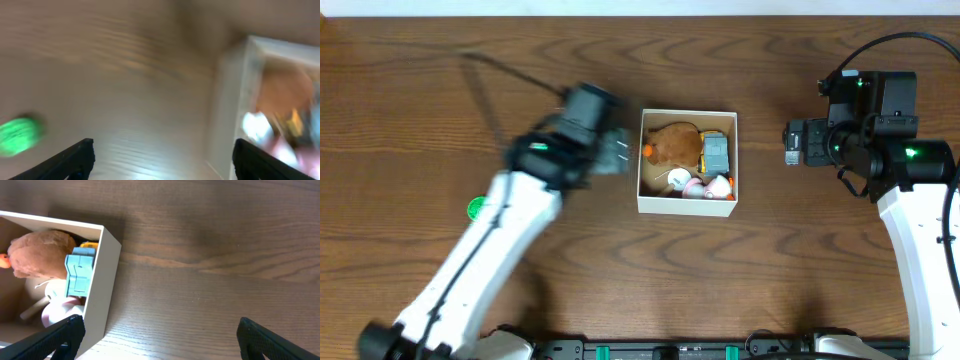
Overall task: Pack container
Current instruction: 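Carry the paddle toy with the left gripper and drop it in the box, then move the left gripper to the green round toy and grasp it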
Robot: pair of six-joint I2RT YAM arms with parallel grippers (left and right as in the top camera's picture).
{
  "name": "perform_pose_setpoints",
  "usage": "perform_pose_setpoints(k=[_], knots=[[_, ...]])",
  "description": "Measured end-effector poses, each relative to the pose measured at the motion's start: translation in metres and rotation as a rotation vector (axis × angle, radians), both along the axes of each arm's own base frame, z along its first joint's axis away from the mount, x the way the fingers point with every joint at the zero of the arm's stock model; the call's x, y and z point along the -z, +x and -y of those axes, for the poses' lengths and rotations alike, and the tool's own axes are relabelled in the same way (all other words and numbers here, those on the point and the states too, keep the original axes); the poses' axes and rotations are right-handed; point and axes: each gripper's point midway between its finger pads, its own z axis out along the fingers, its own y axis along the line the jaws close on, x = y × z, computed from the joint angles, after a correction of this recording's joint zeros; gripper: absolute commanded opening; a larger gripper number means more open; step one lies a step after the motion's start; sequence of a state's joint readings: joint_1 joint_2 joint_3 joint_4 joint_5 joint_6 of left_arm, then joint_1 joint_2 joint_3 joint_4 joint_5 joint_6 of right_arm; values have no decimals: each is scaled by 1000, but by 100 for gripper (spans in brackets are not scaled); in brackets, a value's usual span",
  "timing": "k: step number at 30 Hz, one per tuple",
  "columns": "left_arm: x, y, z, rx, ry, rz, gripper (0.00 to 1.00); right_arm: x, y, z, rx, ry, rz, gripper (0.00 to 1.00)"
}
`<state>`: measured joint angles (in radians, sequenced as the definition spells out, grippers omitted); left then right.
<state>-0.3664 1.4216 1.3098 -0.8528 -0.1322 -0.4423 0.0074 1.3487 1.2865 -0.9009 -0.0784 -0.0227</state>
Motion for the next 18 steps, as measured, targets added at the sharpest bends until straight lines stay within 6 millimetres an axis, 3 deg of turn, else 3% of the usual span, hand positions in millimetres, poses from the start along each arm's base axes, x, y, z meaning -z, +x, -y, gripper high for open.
perform_pose_setpoints(k=[3,6,9,13,18], knots=[[-20,-2,-79,-272,-38,41,98,0,0,0,-3,-2,0,99],[-29,-19,-148,-510,-69,53,98,1,-1,0,-3,-2,-4,99],[-22,-40,-192,-669,-82,7,98,2,-3,0,-3,-2,-16,99],[-3,-55,-224,-776,-101,-73,98,3,-4,0,-3,-2,-20,99],[40,-58,-229,-782,-109,-218,98,5,-5,0,10,6,-30,99]])
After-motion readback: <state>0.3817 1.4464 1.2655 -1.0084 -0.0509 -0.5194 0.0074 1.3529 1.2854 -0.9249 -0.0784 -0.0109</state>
